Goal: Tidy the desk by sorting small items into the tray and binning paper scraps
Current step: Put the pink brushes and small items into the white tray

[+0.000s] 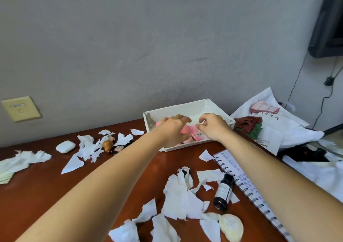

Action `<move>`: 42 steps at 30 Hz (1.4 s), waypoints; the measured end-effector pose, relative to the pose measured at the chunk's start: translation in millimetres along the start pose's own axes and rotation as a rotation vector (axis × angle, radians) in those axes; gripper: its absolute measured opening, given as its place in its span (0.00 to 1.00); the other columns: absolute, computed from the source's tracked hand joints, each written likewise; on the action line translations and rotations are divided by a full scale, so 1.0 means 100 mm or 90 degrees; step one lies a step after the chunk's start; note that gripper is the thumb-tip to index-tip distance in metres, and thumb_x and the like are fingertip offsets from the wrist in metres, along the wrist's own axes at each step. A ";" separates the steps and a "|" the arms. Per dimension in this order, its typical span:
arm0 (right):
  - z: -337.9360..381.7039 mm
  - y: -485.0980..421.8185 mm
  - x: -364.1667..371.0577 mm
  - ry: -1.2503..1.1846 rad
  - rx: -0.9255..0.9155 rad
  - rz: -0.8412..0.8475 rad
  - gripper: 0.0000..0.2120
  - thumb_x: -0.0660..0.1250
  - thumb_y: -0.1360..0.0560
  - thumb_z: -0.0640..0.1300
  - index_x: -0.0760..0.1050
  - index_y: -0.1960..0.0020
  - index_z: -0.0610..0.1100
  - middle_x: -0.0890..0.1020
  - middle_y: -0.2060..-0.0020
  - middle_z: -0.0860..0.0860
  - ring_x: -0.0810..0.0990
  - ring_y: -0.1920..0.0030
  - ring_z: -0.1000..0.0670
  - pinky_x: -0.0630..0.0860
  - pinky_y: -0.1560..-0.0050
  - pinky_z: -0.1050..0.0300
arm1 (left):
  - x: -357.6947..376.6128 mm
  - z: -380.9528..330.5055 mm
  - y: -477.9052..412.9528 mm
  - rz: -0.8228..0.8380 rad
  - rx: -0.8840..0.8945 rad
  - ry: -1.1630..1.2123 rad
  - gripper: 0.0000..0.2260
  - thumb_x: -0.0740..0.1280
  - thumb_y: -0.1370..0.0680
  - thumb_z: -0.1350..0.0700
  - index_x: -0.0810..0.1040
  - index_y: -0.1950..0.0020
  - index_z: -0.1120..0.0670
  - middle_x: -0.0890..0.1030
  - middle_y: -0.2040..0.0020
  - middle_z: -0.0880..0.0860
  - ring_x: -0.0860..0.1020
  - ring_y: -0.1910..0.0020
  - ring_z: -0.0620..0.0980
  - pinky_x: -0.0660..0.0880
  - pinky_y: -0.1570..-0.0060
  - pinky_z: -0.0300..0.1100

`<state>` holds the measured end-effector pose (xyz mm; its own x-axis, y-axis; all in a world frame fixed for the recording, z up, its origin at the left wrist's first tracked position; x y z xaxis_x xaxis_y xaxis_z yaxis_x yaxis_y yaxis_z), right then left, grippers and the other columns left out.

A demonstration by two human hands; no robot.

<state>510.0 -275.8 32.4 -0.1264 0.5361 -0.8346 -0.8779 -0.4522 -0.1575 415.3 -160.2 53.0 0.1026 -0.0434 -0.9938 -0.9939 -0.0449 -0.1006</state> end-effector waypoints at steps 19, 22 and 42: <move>-0.20 1.59 -0.36 0.189 -0.173 0.204 0.15 0.64 0.23 0.45 0.74 0.37 0.49 0.78 0.48 0.52 0.78 0.51 0.50 0.76 0.53 0.59 | 0.09 -0.76 1.36 0.228 0.044 0.004 0.21 0.58 0.20 0.46 0.67 0.29 0.51 0.71 0.31 0.52 0.70 0.33 0.55 0.66 0.32 0.52; -0.40 1.56 -0.22 0.142 -0.170 0.234 0.18 0.63 0.23 0.45 0.72 0.33 0.52 0.74 0.34 0.53 0.74 0.37 0.50 0.73 0.36 0.52 | 0.31 -0.94 1.49 0.150 0.047 0.026 0.20 0.59 0.21 0.44 0.71 0.34 0.53 0.75 0.38 0.54 0.73 0.38 0.55 0.68 0.39 0.48; -0.64 1.62 0.04 0.138 -0.235 0.071 0.19 0.61 0.22 0.47 0.67 0.31 0.52 0.70 0.32 0.55 0.63 0.30 0.51 0.57 0.30 0.51 | 0.88 -1.17 1.60 -0.157 0.016 0.246 0.23 0.67 0.29 0.40 0.73 0.38 0.49 0.76 0.43 0.46 0.71 0.41 0.46 0.59 0.37 0.40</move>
<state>397.1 -392.3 -30.4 -0.0769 0.3250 -0.9426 -0.6356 -0.7444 -0.2048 269.8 -287.6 -45.3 0.3388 -0.4034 -0.8500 -0.9382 -0.0772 -0.3373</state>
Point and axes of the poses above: each hand's wrist, its own y-axis away from the middle knuckle, its own x-axis out of the palm, z = x × y, the point moved 3 cm from there along -y, towards the middle knuckle
